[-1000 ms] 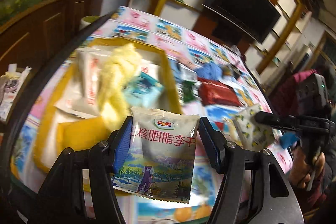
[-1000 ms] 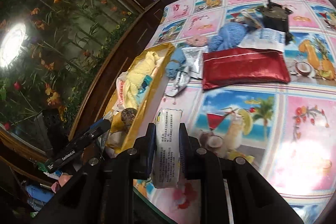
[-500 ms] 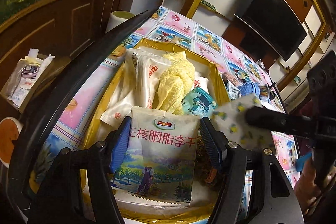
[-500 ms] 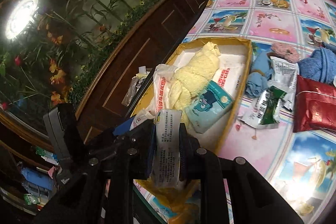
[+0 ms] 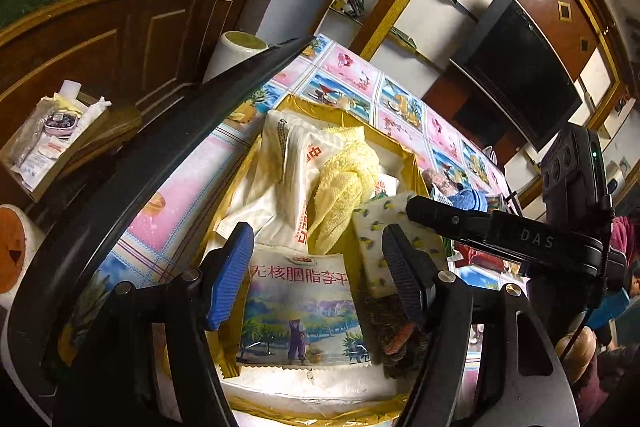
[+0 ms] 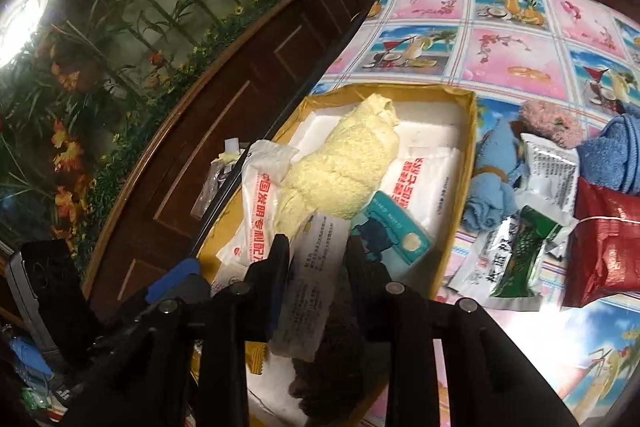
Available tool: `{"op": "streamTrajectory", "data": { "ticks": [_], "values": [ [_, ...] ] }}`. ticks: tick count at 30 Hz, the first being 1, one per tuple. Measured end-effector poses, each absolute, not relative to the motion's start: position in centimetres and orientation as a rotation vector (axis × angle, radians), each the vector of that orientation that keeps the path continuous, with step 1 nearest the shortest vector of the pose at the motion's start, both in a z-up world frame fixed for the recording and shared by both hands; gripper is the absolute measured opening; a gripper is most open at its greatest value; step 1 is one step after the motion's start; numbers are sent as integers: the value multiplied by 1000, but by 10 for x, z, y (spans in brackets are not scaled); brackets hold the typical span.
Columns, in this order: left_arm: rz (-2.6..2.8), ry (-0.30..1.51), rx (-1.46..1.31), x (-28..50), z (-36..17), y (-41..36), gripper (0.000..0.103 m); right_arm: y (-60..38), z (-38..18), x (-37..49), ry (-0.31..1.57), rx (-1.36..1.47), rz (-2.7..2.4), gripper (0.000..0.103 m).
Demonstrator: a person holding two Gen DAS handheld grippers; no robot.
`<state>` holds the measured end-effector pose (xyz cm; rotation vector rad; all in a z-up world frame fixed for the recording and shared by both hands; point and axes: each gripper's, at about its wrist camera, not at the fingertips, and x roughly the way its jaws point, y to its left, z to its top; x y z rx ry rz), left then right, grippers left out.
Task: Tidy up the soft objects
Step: 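Carry the white Dole packet and lemon-print tissue pack into the tray and release both, then move both open tools from the tray back over the pile of items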
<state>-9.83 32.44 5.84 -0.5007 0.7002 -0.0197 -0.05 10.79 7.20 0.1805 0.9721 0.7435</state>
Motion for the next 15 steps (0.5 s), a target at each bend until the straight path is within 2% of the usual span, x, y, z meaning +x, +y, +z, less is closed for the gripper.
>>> {"op": "streamTrajectory", "data": {
  "ticks": [12, 15],
  "values": [
    [165, 668, -316, -116, 79, 288, 68, 64, 84, -12, 910, 235, 681, 34],
    [192, 662, -248, -120, 82, 272, 68, 50, 83, -19, 888, 214, 641, 50]
  ]
}}
